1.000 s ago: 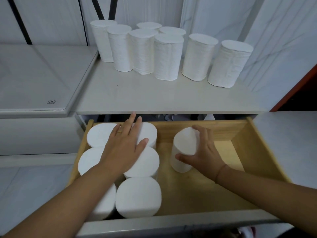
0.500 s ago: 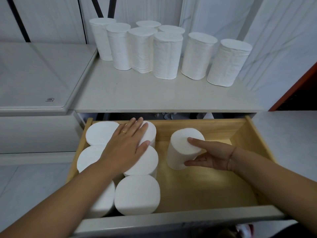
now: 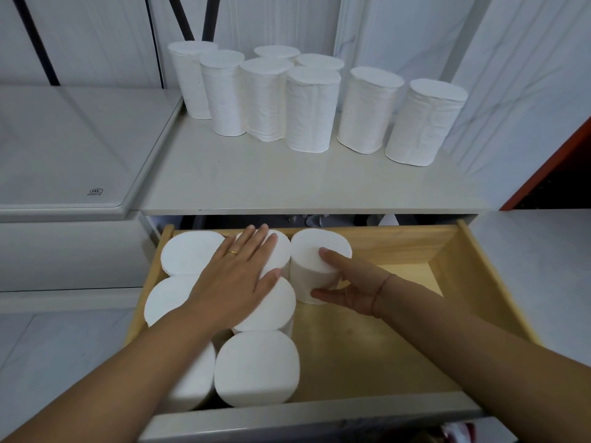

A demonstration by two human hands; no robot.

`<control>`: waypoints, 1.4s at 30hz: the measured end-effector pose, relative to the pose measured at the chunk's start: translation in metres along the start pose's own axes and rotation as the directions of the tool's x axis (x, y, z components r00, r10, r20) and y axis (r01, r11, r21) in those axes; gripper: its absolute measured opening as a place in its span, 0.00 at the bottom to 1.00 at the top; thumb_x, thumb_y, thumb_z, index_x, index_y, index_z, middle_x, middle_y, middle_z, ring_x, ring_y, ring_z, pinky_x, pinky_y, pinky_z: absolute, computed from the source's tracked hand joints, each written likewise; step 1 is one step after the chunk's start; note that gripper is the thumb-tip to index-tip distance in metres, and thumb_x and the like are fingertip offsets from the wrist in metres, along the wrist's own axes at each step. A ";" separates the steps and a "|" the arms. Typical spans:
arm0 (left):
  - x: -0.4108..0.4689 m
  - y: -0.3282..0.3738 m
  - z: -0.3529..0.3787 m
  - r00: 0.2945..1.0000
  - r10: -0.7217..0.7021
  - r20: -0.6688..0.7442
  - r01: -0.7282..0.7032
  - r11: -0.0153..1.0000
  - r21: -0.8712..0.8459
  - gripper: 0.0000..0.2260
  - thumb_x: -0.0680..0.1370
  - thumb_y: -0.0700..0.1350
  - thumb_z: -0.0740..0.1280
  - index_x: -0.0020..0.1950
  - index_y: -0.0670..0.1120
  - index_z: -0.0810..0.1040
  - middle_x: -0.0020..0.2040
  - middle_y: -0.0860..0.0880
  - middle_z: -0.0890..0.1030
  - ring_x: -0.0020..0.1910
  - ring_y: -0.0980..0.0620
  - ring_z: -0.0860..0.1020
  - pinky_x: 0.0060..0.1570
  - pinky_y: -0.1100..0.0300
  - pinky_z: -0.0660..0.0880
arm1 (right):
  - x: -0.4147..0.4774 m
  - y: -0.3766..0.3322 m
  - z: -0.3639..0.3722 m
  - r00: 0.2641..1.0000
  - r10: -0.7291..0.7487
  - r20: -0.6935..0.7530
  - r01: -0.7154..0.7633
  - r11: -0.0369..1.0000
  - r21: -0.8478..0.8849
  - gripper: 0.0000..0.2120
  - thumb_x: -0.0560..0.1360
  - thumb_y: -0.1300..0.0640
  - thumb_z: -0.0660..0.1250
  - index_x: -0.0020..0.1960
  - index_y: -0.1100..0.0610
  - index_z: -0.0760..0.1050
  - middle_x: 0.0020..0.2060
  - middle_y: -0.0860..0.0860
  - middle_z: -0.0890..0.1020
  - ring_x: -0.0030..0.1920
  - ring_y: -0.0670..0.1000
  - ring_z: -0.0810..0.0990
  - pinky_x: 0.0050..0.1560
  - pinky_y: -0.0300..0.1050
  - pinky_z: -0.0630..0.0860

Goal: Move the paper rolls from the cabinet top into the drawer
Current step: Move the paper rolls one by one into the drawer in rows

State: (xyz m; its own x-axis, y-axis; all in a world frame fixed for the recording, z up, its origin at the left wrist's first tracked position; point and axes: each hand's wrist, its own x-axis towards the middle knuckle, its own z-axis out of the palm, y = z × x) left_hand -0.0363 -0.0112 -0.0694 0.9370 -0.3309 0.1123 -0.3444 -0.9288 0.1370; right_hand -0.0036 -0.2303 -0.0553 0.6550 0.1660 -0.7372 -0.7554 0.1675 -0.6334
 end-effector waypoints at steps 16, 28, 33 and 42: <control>0.042 0.033 -0.005 0.983 0.168 -0.067 -0.163 0.983 0.081 0.31 0.79 0.61 0.46 0.77 0.49 0.43 0.78 0.51 0.41 0.75 0.54 0.36 0.73 0.55 0.36 | -0.010 -0.052 -0.043 0.709 -0.698 -0.102 0.375 0.496 -0.783 0.18 0.73 0.41 0.66 0.37 0.56 0.71 0.34 0.51 0.75 0.35 0.48 0.72 0.43 0.45 0.70; 0.059 0.036 0.007 0.986 0.154 -0.068 -0.154 0.988 0.008 0.35 0.75 0.69 0.43 0.76 0.51 0.56 0.78 0.54 0.41 0.75 0.56 0.36 0.73 0.51 0.38 | 0.049 -0.196 -0.128 0.488 -0.836 -0.252 0.635 0.538 -0.555 0.52 0.64 0.43 0.77 0.76 0.55 0.49 0.74 0.53 0.60 0.73 0.52 0.61 0.72 0.48 0.61; 0.059 0.036 0.007 0.984 0.157 -0.079 -0.158 0.987 -0.004 0.34 0.76 0.69 0.45 0.76 0.50 0.58 0.78 0.53 0.41 0.75 0.55 0.37 0.73 0.51 0.39 | 0.066 -0.225 -0.132 0.545 -0.818 -0.183 0.700 0.564 -0.438 0.48 0.60 0.52 0.81 0.71 0.56 0.56 0.65 0.50 0.72 0.64 0.50 0.73 0.66 0.51 0.72; 0.058 0.037 0.006 0.984 0.157 -0.089 -0.158 0.987 -0.004 0.33 0.76 0.68 0.46 0.75 0.50 0.60 0.78 0.54 0.42 0.75 0.55 0.38 0.73 0.51 0.39 | 0.046 -0.204 -0.108 0.541 -0.839 -0.056 0.721 0.497 -0.483 0.43 0.60 0.52 0.81 0.70 0.57 0.65 0.64 0.54 0.76 0.64 0.54 0.75 0.64 0.55 0.74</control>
State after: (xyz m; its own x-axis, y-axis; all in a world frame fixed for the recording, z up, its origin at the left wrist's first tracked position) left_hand 0.0056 -0.0655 -0.0640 0.8623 -0.4564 0.2195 -0.4884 -0.8641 0.1220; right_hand 0.1789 -0.3622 0.0141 0.9872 -0.1050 0.1198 0.0882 -0.2666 -0.9598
